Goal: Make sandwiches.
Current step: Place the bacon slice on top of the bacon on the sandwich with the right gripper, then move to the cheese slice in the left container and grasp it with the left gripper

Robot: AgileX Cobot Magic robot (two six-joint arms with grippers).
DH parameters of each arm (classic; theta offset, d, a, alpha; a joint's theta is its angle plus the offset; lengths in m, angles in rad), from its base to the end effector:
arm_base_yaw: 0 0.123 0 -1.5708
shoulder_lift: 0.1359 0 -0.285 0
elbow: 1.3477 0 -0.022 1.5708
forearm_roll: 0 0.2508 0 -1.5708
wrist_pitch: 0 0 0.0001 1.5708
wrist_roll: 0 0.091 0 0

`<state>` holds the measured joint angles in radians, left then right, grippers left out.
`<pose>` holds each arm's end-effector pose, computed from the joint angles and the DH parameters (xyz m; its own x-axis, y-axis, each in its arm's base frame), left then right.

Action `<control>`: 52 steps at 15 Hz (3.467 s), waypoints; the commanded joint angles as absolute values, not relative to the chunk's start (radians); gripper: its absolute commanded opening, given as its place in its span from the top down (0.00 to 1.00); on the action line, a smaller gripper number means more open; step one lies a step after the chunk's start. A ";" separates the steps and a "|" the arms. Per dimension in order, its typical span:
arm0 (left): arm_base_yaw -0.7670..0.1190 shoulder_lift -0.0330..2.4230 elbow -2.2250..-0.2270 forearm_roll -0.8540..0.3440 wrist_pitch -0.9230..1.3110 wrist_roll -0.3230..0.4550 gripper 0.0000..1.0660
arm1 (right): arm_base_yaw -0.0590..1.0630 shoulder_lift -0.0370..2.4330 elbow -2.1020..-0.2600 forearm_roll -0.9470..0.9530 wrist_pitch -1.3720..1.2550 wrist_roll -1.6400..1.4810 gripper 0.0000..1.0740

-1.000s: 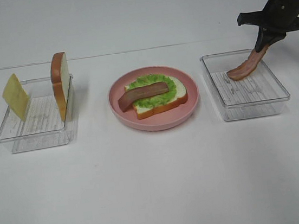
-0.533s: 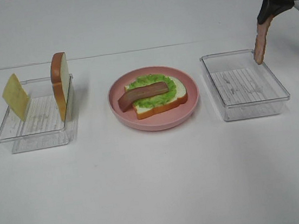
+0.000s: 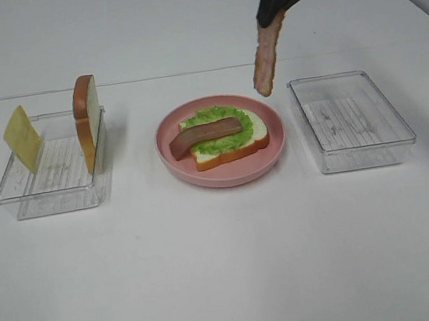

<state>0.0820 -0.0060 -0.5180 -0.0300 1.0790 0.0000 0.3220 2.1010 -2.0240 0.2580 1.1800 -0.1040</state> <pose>-0.0084 -0.0031 0.2808 -0.4484 -0.0511 -0.8924 -0.0647 0.9976 -0.0246 0.4315 0.1666 0.2906 -0.8673 -0.2933 -0.4022 -0.4007 0.8908 0.2145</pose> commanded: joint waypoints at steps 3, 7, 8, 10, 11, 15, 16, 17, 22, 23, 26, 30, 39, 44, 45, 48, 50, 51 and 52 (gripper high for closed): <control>0.076 -0.019 -0.517 -0.029 1.077 -0.007 0.06 | 0.490 2.103 -2.025 0.265 1.130 -0.097 1.00; 0.076 -0.019 -0.517 -0.029 1.077 -0.007 0.06 | 0.550 2.185 -2.025 0.282 1.085 -0.103 1.00; 0.076 -0.019 -0.517 -0.029 1.077 -0.007 0.06 | 0.555 2.209 -2.025 0.282 1.084 -0.122 1.00; 0.076 -0.019 -0.517 -0.029 1.077 -0.007 0.06 | 0.555 2.268 -2.025 0.280 1.072 -0.144 1.00; 0.076 -0.019 -0.517 -0.029 1.077 -0.007 0.06 | 0.555 2.280 -2.025 0.277 1.063 -0.149 1.00; 0.076 -0.019 -0.517 -0.029 1.077 -0.006 0.06 | 0.555 2.325 -2.025 0.115 0.945 -0.162 1.00; 0.076 -0.019 -0.517 -0.029 1.077 -0.006 0.06 | 0.555 2.326 -2.025 0.047 0.928 -0.162 1.00; 0.076 -0.019 -0.517 -0.029 1.077 -0.006 0.06 | 0.555 2.327 -2.025 -0.014 0.914 -0.162 1.00; 0.076 -0.019 -0.517 -0.029 1.077 -0.006 0.06 | 0.555 2.367 -2.025 -0.042 0.905 -0.167 1.00; 0.076 -0.019 -0.517 -0.029 1.077 -0.006 0.06 | 0.555 2.377 -2.025 -0.056 0.903 -0.166 1.00; 0.076 -0.019 -0.517 -0.029 1.077 -0.006 0.06 | 0.555 2.396 -2.025 -0.078 0.883 -0.150 0.84; 0.076 -0.019 -0.517 -0.029 1.077 -0.006 0.06 | 0.555 2.409 -2.025 -0.178 0.871 -0.128 0.10; 0.076 -0.019 -0.517 -0.029 1.077 -0.006 0.06 | 0.553 2.229 -2.028 -0.319 1.050 0.057 0.08; 0.076 -0.019 -0.517 -0.029 1.077 -0.006 0.06 | 0.553 2.045 -2.028 -0.297 1.205 0.056 0.08; 0.076 -0.019 -0.517 -0.029 1.077 -0.006 0.06 | 0.536 1.977 -2.014 -0.264 1.245 0.056 0.08; 0.076 -0.019 -0.517 -0.029 1.077 -0.006 0.06 | 0.477 1.911 -1.988 -0.175 1.274 0.052 0.08; 0.076 -0.019 -0.517 -0.029 1.077 -0.007 0.06 | 0.391 1.825 -1.894 -0.089 1.319 0.034 0.08; 0.076 -0.019 -0.517 -0.029 1.077 -0.007 0.06 | 0.368 1.783 -1.835 -0.083 1.318 0.030 0.08; 0.076 -0.019 -0.517 -0.029 1.077 -0.007 0.06 | 0.344 1.730 -1.758 -0.083 1.306 0.030 0.08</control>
<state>0.0820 -0.0060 -0.5180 -0.0300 1.0790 0.0000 0.3620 1.7730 -1.8060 -0.0930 1.2100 0.0360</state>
